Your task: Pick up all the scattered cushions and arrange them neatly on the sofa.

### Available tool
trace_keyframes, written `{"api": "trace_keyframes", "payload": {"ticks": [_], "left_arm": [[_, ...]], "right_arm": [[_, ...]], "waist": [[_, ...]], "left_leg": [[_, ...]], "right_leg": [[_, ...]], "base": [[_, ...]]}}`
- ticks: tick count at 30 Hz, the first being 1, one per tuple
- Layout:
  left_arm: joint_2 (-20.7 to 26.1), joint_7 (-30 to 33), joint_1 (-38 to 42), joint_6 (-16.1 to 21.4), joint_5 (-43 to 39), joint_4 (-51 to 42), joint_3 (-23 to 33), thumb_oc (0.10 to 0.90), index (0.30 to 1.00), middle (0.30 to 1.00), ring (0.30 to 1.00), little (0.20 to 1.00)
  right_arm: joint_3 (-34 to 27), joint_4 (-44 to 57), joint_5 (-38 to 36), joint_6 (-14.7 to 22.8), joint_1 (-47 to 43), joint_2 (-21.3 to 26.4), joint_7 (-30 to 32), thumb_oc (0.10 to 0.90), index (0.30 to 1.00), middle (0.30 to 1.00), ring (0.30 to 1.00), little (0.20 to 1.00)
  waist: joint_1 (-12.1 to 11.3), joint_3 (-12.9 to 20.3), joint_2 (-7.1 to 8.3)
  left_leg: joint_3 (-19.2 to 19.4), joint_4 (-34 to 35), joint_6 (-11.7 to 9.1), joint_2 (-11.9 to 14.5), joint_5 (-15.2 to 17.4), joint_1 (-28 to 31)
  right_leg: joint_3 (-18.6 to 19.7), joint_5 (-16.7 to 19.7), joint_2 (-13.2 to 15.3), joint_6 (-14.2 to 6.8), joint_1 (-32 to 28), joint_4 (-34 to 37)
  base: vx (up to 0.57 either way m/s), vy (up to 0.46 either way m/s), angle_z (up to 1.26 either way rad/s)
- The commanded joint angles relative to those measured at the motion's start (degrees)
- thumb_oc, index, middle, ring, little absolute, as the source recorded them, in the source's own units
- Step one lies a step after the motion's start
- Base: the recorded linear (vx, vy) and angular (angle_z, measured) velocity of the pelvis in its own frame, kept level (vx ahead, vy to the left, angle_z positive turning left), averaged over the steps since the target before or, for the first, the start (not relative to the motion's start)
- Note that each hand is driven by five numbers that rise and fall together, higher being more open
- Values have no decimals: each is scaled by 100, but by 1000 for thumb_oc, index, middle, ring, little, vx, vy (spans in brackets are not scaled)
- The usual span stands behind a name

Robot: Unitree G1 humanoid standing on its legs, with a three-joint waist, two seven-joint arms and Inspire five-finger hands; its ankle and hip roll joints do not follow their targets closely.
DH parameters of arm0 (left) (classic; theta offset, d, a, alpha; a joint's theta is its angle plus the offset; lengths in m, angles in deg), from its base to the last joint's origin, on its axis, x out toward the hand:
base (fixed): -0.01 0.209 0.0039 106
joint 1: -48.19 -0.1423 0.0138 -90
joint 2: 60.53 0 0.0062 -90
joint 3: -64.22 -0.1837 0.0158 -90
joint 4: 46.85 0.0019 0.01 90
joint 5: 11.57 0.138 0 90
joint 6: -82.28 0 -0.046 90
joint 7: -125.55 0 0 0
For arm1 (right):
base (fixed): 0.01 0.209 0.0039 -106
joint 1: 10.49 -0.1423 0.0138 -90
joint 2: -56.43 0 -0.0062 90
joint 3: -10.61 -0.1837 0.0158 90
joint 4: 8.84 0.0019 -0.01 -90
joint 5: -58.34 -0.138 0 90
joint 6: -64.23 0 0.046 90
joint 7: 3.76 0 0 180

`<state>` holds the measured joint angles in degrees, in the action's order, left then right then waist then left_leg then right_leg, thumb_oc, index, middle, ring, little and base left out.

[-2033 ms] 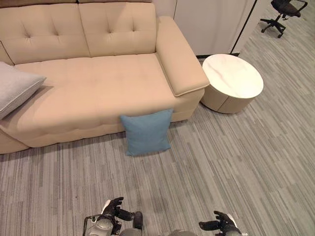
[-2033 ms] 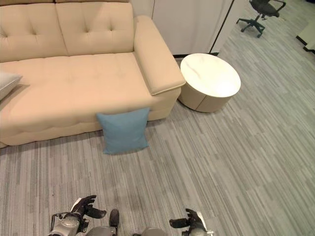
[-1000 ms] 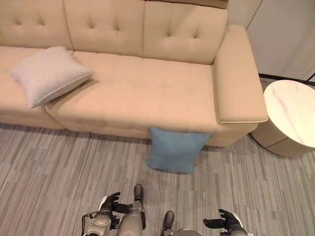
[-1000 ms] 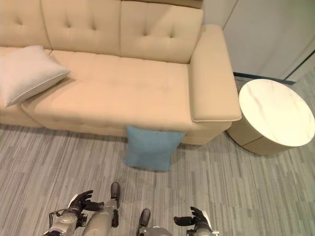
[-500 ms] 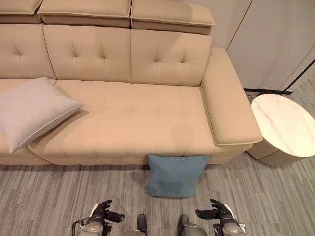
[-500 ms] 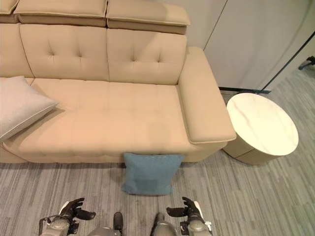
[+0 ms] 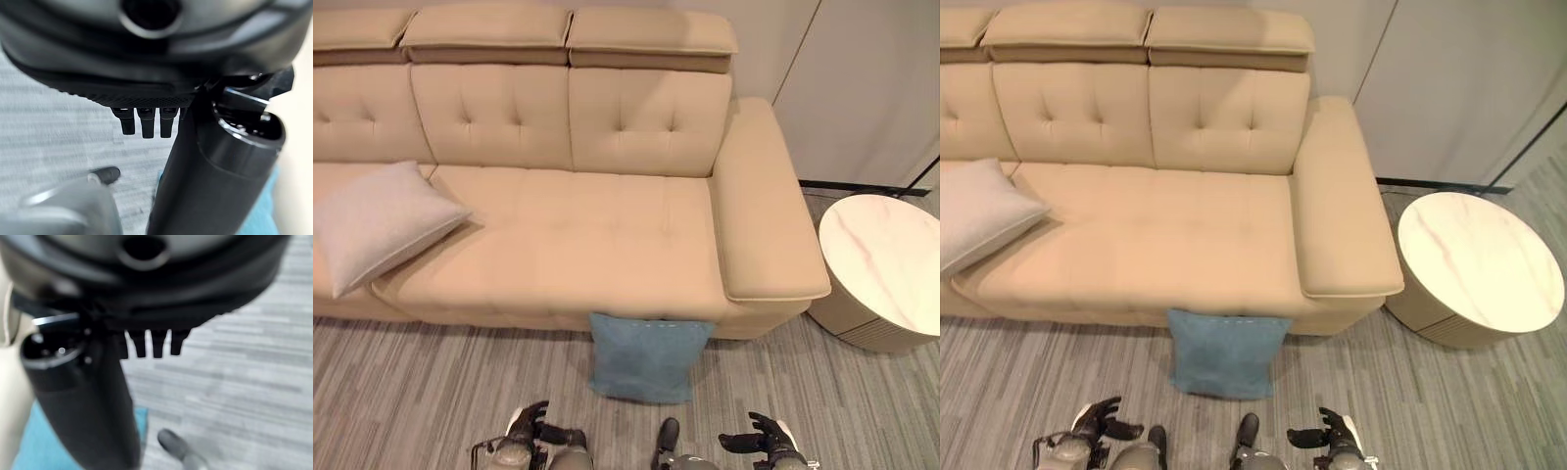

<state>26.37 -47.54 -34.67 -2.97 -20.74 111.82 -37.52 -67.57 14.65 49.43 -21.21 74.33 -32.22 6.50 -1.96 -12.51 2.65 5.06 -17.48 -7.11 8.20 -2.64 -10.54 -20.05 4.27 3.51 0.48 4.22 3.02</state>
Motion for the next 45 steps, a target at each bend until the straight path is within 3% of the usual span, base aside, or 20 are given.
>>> {"api": "trace_keyframes", "payload": {"ticks": [1,4,9,13,17,18,20,21,22,23,33,40,45], "left_arm": [[130,47,72,154,-35,-110,-160,800,900,900,900,900],[136,19,12,145,-42,-132,-141,800,900,900,900,900],[278,140,110,225,-285,-315,-51,800,900,900,900,900],[523,509,370,496,-786,-872,88,800,900,900,900,900],[602,734,545,628,-1006,-1141,123,800,900,900,900,900],[642,899,714,744,-1181,-1365,135,800,900,900,900,900],[699,1054,1051,879,-1453,-1605,127,800,900,900,900,900],[699,1054,1056,879,-1454,-1603,128,800,900,900,900,900],[734,1190,1306,975,-1580,-1711,145,800,900,900,900,900],[734,1190,1311,975,-1580,-1709,146,800,900,900,900,900],[974,1702,2613,1229,-1786,-2093,100,800,900,900,900,900],[975,1833,2910,1232,-1559,-2343,-82,800,900,900,900,900],[1078,1807,3390,1246,-1596,-2391,-276,800,900,900,900,900]], "right_arm": [[-56,283,-224,206,-9,317,165,800,900,900,900,900],[-38,333,-249,207,-15,308,123,800,900,900,900,900],[25,403,-284,229,-125,260,202,800,900,900,900,900],[-7,718,-530,361,-481,216,411,800,900,900,900,900],[-67,920,-679,461,-723,247,595,800,900,900,900,900],[-99,1079,-806,550,-933,280,748,800,900,900,900,900],[-126,1353,-1079,693,-1299,316,920,800,900,900,900,900],[-126,1350,-1080,693,-1305,317,920,800,900,900,900,900],[-158,1471,-1183,776,-1560,368,1058,800,900,900,900,900],[-158,1468,-1183,776,-1565,368,1058,800,900,900,900,900],[-328,2109,-1283,1209,-2927,807,1790,800,900,900,900,900],[-328,2413,-1184,1347,-3057,865,1888,800,900,900,900,900],[-60,2441,-1518,1427,-3549,1043,1593,800,900,900,900,900]], "waist": [[41,-157,53],[10,-87,21],[-83,-181,130],[-190,-472,218],[-188,-616,220],[-190,-716,186],[-160,-808,157],[-158,-797,156],[-138,-855,137],[-132,-832,135],[83,-757,-22],[137,-673,-50],[142,-706,-71]], "left_leg": [[-79,345,323,-408,598,-67],[-188,771,348,-515,533,13],[-180,645,515,-655,664,-235],[-129,292,642,-697,815,-879],[-135,162,657,-729,830,-1211],[-162,4,625,-723,1007,-1456],[-141,-213,624,-703,994,-2036],[-143,-224,624,-702,997,-2059],[-168,-346,625,-703,977,-2483],[-172,-363,626,-703,981,-2522],[-378,-750,709,-727,826,-4805],[-429,-699,744,-750,740,-5312],[-449,-685,762,-772,660,-5712]], "right_leg": [[305,-798,167,-394,-362,-461],[480,-872,82,-431,-303,-549],[688,-890,202,-479,96,-910],[782,-801,351,-545,836,-1284],[773,-784,429,-560,1190,-1444],[799,-902,454,-587,1467,-1631],[775,-905,515,-566,2056,-1862],[774,-907,515,-566,2077,-1870],[746,-908,551,-554,2521,-2031],[743,-913,552,-554,2556,-2045],[896,-974,721,-513,5089,-2921],[999,-1000,762,-541,5740,-3122],[1060,-975,786,-597,6189,-3244]], "base": [[112,41,-6],[120,92,-8],[80,122,-52],[-53,98,-6],[-37,50,3],[-29,57,4],[-115,46,4],[-168,13,7],[-74,0,5],[-117,15,8],[-52,16,6],[0,10,4],[-13,0,2]]}}
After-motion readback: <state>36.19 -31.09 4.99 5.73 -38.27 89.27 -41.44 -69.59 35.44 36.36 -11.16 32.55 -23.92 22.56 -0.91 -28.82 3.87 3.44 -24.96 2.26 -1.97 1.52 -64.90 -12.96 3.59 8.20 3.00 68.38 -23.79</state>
